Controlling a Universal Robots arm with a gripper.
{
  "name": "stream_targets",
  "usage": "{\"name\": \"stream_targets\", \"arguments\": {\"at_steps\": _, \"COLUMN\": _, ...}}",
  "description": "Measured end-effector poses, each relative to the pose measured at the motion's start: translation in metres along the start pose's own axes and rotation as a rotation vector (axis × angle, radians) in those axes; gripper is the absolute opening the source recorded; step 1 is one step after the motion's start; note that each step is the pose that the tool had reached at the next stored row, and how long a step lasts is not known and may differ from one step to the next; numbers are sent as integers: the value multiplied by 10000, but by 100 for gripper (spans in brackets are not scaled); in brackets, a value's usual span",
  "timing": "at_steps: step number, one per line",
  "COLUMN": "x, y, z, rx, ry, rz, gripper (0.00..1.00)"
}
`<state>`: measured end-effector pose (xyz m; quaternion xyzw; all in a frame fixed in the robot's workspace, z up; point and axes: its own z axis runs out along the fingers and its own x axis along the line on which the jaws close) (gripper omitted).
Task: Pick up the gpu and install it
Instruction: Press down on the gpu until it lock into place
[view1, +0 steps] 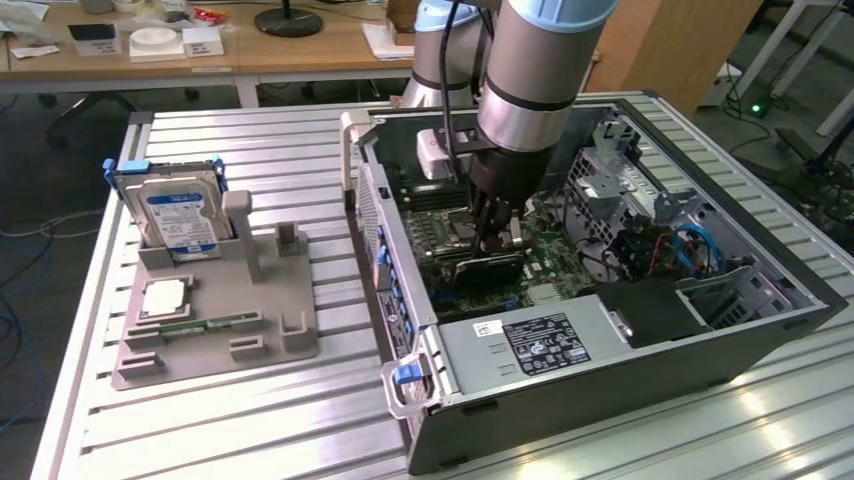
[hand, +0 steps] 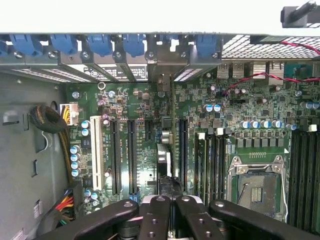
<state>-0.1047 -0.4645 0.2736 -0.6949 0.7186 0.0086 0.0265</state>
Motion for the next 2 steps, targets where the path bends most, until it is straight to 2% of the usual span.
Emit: {"name": "stream_targets", "arguments": {"at_steps": 2, "x": 0, "y": 0, "z": 0, "rx": 0, "ry": -1, "rz": 0, "gripper": 11}}
